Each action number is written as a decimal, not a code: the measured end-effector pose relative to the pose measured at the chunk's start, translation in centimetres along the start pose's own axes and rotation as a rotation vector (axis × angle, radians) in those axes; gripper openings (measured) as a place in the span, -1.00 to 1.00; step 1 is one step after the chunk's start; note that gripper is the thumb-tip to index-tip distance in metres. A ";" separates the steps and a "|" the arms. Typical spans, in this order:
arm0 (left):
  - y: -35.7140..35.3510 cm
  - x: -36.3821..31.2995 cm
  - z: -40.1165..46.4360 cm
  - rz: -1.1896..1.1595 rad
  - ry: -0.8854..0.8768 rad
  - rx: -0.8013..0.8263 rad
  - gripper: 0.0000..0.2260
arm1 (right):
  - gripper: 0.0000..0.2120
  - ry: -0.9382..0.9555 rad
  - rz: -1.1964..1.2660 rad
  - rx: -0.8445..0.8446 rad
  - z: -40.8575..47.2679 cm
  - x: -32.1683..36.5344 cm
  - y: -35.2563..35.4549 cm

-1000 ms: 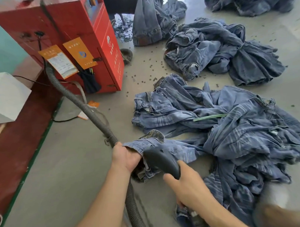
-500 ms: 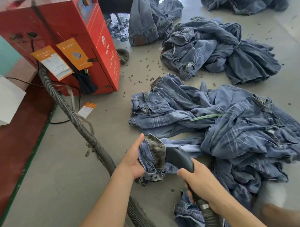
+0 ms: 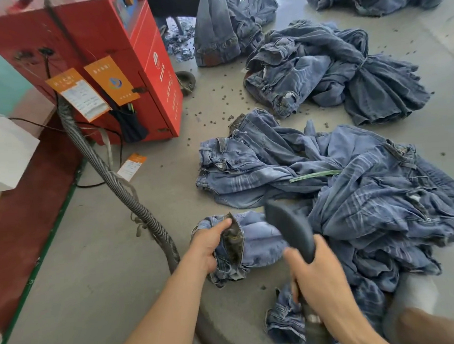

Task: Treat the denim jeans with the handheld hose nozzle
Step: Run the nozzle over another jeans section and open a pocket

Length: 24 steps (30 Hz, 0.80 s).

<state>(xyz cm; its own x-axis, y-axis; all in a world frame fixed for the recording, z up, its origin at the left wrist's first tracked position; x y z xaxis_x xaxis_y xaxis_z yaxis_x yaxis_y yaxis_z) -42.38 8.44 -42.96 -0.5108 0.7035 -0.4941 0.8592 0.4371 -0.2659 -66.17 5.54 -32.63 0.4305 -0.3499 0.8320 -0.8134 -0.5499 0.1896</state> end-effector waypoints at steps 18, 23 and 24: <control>4.0 -0.3 1.6 0.417 -0.194 -0.153 -0.79 | -0.89 -0.049 0.123 0.079 0.7 -1.3 2.5; 0.4 -0.2 0.2 -0.065 -0.205 0.261 -0.63 | -0.89 -0.048 0.095 0.193 0.4 -0.3 1.1; -0.5 -0.1 -0.1 -0.119 -0.205 0.322 -0.60 | -0.92 -0.040 0.086 0.235 0.1 0.0 0.7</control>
<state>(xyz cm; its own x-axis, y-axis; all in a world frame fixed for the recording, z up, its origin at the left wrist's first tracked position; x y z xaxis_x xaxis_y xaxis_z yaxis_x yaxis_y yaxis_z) -42.70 8.17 -42.72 -0.6187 0.5178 -0.5908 0.7763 0.2880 -0.5607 -66.66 5.09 -32.52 0.3826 -0.4301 0.8177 -0.7367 -0.6762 -0.0109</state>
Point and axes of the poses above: each hand's wrist, its own z-axis towards the middle knuckle, its own y-axis out of the back of the hand, x = y × z, the point moved 10 cm from there along z, towards the middle knuckle, and after that the axes turned 15 degrees about x, right-handed, at the moved point
